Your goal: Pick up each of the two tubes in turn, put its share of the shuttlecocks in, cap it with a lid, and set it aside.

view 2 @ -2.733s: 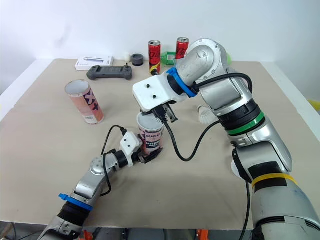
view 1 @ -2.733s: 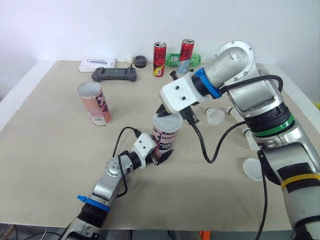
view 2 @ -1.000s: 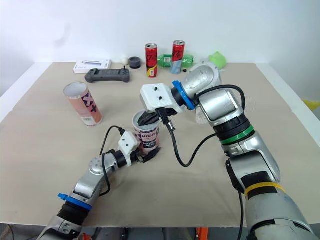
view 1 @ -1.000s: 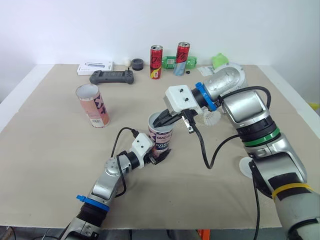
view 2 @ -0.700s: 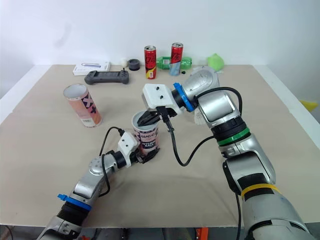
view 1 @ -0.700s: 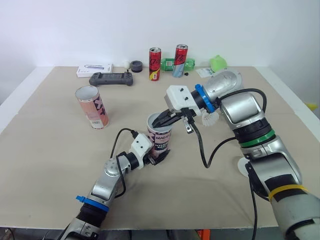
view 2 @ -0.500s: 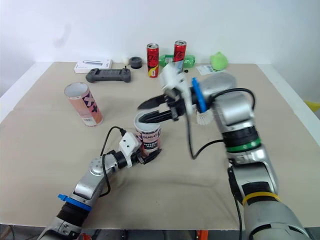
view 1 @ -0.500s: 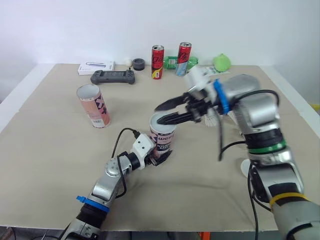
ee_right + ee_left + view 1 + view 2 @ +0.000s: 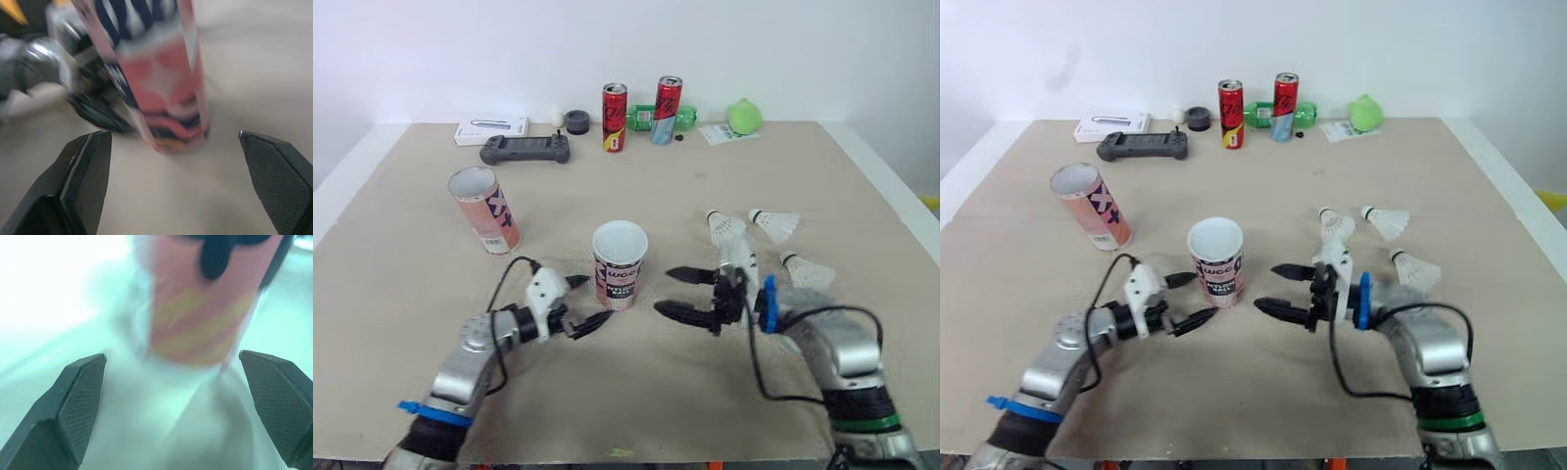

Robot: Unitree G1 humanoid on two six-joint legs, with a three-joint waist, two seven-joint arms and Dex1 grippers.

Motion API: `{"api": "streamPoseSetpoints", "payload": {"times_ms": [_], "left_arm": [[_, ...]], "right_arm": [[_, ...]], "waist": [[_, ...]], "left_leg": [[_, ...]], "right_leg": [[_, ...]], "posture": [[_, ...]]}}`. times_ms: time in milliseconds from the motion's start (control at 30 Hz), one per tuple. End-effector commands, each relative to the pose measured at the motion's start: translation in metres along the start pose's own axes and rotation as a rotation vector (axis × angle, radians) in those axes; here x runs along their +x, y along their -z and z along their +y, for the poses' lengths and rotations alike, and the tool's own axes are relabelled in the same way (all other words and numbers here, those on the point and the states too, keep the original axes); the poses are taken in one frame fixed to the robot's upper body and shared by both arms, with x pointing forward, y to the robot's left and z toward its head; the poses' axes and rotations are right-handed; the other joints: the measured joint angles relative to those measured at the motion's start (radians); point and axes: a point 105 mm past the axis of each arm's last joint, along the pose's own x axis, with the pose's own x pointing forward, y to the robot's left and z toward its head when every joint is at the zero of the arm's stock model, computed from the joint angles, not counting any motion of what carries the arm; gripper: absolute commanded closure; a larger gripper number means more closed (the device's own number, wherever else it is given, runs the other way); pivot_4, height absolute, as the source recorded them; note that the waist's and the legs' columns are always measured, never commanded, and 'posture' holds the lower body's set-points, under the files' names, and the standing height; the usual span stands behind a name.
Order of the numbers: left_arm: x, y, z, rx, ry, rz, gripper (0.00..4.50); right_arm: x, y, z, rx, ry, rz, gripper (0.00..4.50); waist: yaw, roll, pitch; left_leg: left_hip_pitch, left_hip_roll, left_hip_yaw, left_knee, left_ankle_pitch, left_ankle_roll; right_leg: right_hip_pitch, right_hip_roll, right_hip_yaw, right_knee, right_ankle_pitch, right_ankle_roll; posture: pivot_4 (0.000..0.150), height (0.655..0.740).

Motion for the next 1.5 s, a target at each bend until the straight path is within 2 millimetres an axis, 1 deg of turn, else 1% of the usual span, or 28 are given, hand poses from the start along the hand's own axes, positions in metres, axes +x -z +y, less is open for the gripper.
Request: {"api": "streamPoseSetpoints", "payload": {"times_ms": [33, 67, 133, 200, 267, 333, 567, 700, 800, 867, 1000, 1067, 1100, 1133, 1167, 1267, 1300, 1400, 1433, 1500], "left_arm": [[-0.018, -0.022, 0.003, 0.004, 0.011, -0.069, 0.00], [-0.021, -0.024, 0.003, -0.002, 0.011, -0.073, 0.00], [-0.028, -0.032, -0.001, -0.028, 0.032, -0.088, 0.00], [-0.031, -0.037, -0.006, -0.044, 0.046, -0.092, 0.00], [-0.031, -0.037, -0.009, -0.047, 0.044, -0.086, 0.00], [-0.031, -0.037, -0.011, -0.050, 0.037, -0.084, 0.00], [-0.030, -0.035, -0.012, -0.037, -0.025, -0.081, 0.00], [-0.032, -0.034, -0.010, -0.031, -0.051, -0.084, 0.00], [-0.033, -0.034, -0.009, -0.028, -0.066, -0.087, 0.00], [-0.034, -0.034, -0.008, -0.025, -0.078, -0.087, 0.00], [-0.033, -0.035, -0.008, -0.020, -0.089, -0.094, 0.00], [-0.033, -0.035, -0.008, -0.019, -0.089, -0.094, 0.00], [-0.033, -0.035, -0.008, -0.019, -0.089, -0.094, 0.00], [-0.033, -0.035, -0.008, -0.019, -0.089, -0.094, 0.00], [-0.033, -0.035, -0.008, -0.019, -0.089, -0.095, 0.00], [-0.032, -0.037, -0.008, -0.019, -0.088, -0.100, 0.00], [-0.031, -0.040, -0.007, -0.020, -0.089, -0.112, 0.00], [-0.028, -0.057, -0.006, -0.010, -0.079, -0.152, 0.00], [-0.026, -0.066, -0.005, -0.003, -0.075, -0.171, 0.00], [-0.022, -0.084, 0.000, 0.015, -0.075, -0.211, 0.00]], "right_arm": [[0.021, 0.000, -0.001, -0.071, 0.040, -0.065, 0.04], [0.026, 0.002, -0.001, -0.078, 0.045, -0.074, 0.04], [0.043, 0.001, -0.003, -0.079, 0.057, -0.116, 0.04], [0.057, -0.001, -0.003, -0.084, 0.045, -0.137, 0.04], [0.068, -0.002, -0.002, -0.091, 0.024, -0.147, 0.04], [0.076, -0.003, -0.002, -0.102, 0.007, -0.151, 0.04], [0.112, -0.010, -0.001, -0.181, -0.038, -0.160, 0.04], [0.126, -0.010, -0.001, -0.213, -0.061, -0.144, 0.04], [0.132, -0.012, -0.004, -0.226, -0.064, -0.143, 0.04], [0.136, -0.016, -0.006, -0.232, -0.062, -0.152, 0.04], [0.139, -0.019, -0.005, -0.233, -0.079, -0.164, 0.04], [0.139, -0.019, -0.005, -0.233, -0.085, -0.165, 0.54], [0.139, -0.019, -0.003, -0.230, -0.097, -0.164, 0.69], [0.138, -0.018, -0.002, -0.229, -0.105, -0.163, 1.10], [0.137, -0.018, -0.001, -0.228, -0.111, -0.166, 1.33], [0.132, -0.022, 0.001, -0.215, -0.121, -0.188, 1.33], [0.129, -0.024, 0.001, -0.219, -0.120, -0.195, 1.33], [0.115, -0.037, 0.000, -0.234, -0.101, -0.224, 1.33], [0.105, -0.046, -0.002, -0.231, -0.083, -0.244, 1.33], [0.080, -0.064, -0.009, -0.217, -0.011, -0.290, 1.33]], "waist": [[0.000, -0.004, 0.004], [0.000, -0.005, 0.005], [-0.001, -0.009, 0.009], [-0.004, -0.010, 0.010], [-0.004, -0.010, 0.010], [-0.004, -0.010, 0.010], [-0.009, -0.010, 0.010], [-0.010, -0.010, 0.010], [-0.010, -0.010, 0.010], [-0.010, -0.010, 0.010], [-0.010, -0.010, 0.010], [-0.010, -0.010, 0.010], [-0.010, -0.010, 0.010], [-0.010, -0.010, 0.010], [-0.010, -0.010, 0.010], [-0.010, -0.010, 0.010], [-0.010, -0.010, 0.010], [-0.009, -0.010, 0.010], [-0.007, -0.010, 0.010], [0.000, -0.009, 0.010]], "left_leg": [[0.000, 0.000, 0.000, 0.001, 0.000, -0.001], [0.000, 0.000, 0.000, 0.001, 0.001, -0.001], [-0.001, 0.000, 0.000, 0.002, 0.001, -0.002], [-0.002, 0.000, 0.000, 0.002, 0.001, -0.002], [-0.002, 0.000, 0.000, 0.002, 0.001, -0.003], [-0.002, 0.000, 0.000, 0.002, 0.001, -0.003], [-0.002, 0.000, -0.001, 0.001, 0.000, -0.004], [-0.002, 0.000, -0.001, 0.002, 0.000, -0.004], [-0.002, 0.000, -0.001, 0.002, 0.000, -0.004], [-0.002, 0.000, -0.001, 0.002, 0.000, -0.004], [-0.002, 0.000, -0.001, 0.002, 0.000, -0.004], [-0.002, 0.000, -0.001, 0.002, 0.000, -0.004], [-0.002, 0.000, -0.001, 0.002, 0.000, -0.004], [-0.002, 0.000, -0.001, 0.002, 0.000, -0.004], [-0.002, 0.000, -0.001, 0.002, 0.000, -0.004], [-0.002, 0.000, -0.001, 0.002, 0.000, -0.004], [-0.002, 0.000, -0.001, 0.002, 0.000, -0.004], [-0.003, 0.000, -0.002, 0.002, 0.000, -0.004], [-0.004, 0.000, -0.002, 0.003, 0.000, -0.004], [-0.007, 0.000, -0.005, 0.004, 0.000, -0.004]], "right_leg": [[0.000, 0.000, 0.000, 0.000, 0.000, 0.000], [0.000, 0.000, 0.000, 0.000, 0.000, -0.001], [0.001, -0.001, 0.000, 0.000, 0.000, -0.003], [0.000, -0.001, 0.000, 0.000, 0.000, -0.004], [0.000, -0.002, 0.000, 0.000, 0.002, -0.001], [0.000, -0.002, -0.001, 0.000, 0.002, -0.001], [-0.001, -0.001, -0.001, 0.000, 0.002, -0.002], [-0.001, -0.001, -0.001, 0.000, 0.002, -0.003], [0.000, -0.001, -0.001, 0.001, 0.003, -0.003], [0.000, -0.001, -0.001, 0.001, 0.005, -0.008], [0.000, -0.001, -0.001, 0.001, 0.006, -0.009], [0.000, -0.001, -0.001, 0.001, 0.006, -0.009], [0.000, -0.001, -0.001, 0.001, 0.006, -0.009], [0.000, -0.001, -0.001, 0.001, 0.006, -0.009], [0.000, -0.001, -0.001, 0.001, 0.006, -0.009], [0.000, -0.001, -0.001, 0.001, 0.006, -0.009], [0.000, -0.001, -0.001, 0.001, 0.006, -0.009], [-0.001, -0.001, -0.002, 0.001, 0.006, -0.009], [-0.001, -0.001, -0.002, 0.001, 0.006, -0.009], [-0.002, -0.001, -0.004, 0.001, 0.006, -0.009]], "posture": [[0.150, 0.7400], [0.150, 0.7400], [0.150, 0.7400], [0.150, 0.7400], [0.150, 0.7400], [0.150, 0.7400], [0.150, 0.7400], [0.150, 0.7400], [0.150, 0.7400], [0.150, 0.7400], [0.150, 0.7400], [0.150, 0.7400], [0.150, 0.7400], [0.150, 0.7400], [0.150, 0.7400], [0.150, 0.7400], [0.150, 0.7400], [0.150, 0.7400], [0.150, 0.7400], [0.150, 0.7400]]}}
